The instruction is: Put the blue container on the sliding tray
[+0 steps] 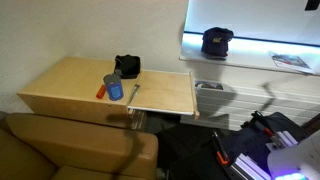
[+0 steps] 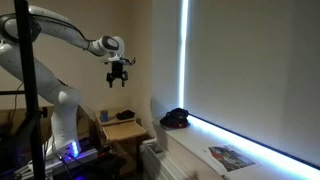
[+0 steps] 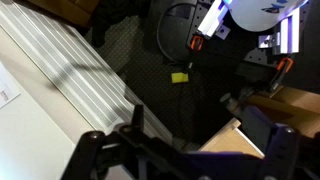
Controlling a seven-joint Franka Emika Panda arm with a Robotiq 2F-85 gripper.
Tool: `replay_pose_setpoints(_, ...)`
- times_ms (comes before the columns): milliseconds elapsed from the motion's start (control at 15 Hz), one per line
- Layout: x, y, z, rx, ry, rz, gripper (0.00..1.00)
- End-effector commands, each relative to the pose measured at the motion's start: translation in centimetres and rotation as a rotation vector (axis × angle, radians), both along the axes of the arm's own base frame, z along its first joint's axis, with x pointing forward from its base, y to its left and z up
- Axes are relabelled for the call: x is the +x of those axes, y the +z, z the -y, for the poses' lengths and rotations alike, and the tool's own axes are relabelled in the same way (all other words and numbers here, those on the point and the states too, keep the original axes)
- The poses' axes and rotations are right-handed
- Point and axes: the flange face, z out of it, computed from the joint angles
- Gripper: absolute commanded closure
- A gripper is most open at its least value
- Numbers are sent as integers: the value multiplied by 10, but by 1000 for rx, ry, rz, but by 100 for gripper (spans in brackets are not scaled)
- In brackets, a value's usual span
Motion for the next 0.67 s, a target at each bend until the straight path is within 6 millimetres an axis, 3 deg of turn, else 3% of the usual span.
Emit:
replay_pose_setpoints(0,0,0,0,0,0,-1,0)
replay_pose_setpoints(200,6,-12,-36,-19,41,-15,0)
replay_pose_setpoints(267,4,-8,-44,-19,48,-20,0)
replay_pose_setpoints(333,2,1,-47,-26,45,-10,0)
replay_pose_setpoints(400,7,-5,-37,-23,46,-7,0)
replay_pose_setpoints(600,7,-2,-47,-37,55,-3,0)
